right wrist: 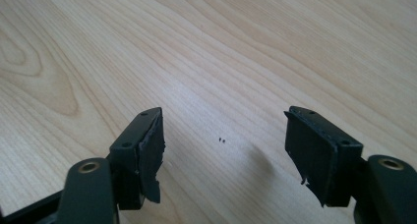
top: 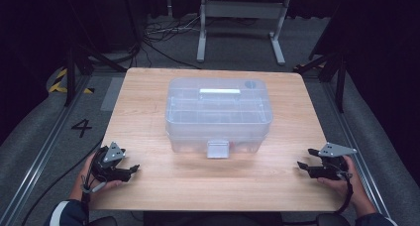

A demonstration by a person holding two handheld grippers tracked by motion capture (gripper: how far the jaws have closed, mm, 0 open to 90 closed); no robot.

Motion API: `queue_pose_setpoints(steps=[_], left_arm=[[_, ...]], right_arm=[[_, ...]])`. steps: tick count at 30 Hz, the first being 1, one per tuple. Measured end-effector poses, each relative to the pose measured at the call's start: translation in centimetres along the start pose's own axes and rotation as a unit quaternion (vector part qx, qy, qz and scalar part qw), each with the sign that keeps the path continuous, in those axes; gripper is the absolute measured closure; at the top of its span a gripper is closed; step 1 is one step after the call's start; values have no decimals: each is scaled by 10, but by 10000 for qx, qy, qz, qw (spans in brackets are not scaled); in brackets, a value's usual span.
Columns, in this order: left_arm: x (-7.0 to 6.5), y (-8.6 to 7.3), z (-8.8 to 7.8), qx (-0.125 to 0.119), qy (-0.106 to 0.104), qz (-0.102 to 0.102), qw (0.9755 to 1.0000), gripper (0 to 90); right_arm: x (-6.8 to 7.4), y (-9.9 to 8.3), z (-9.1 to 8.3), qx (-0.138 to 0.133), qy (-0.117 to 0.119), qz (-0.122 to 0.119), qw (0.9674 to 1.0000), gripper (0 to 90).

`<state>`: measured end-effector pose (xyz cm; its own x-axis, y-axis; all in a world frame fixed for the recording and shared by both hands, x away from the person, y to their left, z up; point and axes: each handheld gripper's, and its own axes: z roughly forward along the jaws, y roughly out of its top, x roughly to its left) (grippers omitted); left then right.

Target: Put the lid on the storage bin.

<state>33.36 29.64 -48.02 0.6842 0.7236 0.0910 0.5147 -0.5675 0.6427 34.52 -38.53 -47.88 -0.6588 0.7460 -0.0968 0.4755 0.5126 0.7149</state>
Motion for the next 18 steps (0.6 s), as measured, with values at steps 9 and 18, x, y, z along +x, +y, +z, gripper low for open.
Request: queue_pose_setpoints(steps=[9, 18], left_arm=[[4, -9, 3, -166, -309, -342, 9988, 175], [3, -14, 2, -223, -250, -560, 9979, 164]], right_arm=[[-3, -17, -1, -147, -63, 571, 9982, 245], [-7, -17, 1, -80, 50, 715, 9974, 210]])
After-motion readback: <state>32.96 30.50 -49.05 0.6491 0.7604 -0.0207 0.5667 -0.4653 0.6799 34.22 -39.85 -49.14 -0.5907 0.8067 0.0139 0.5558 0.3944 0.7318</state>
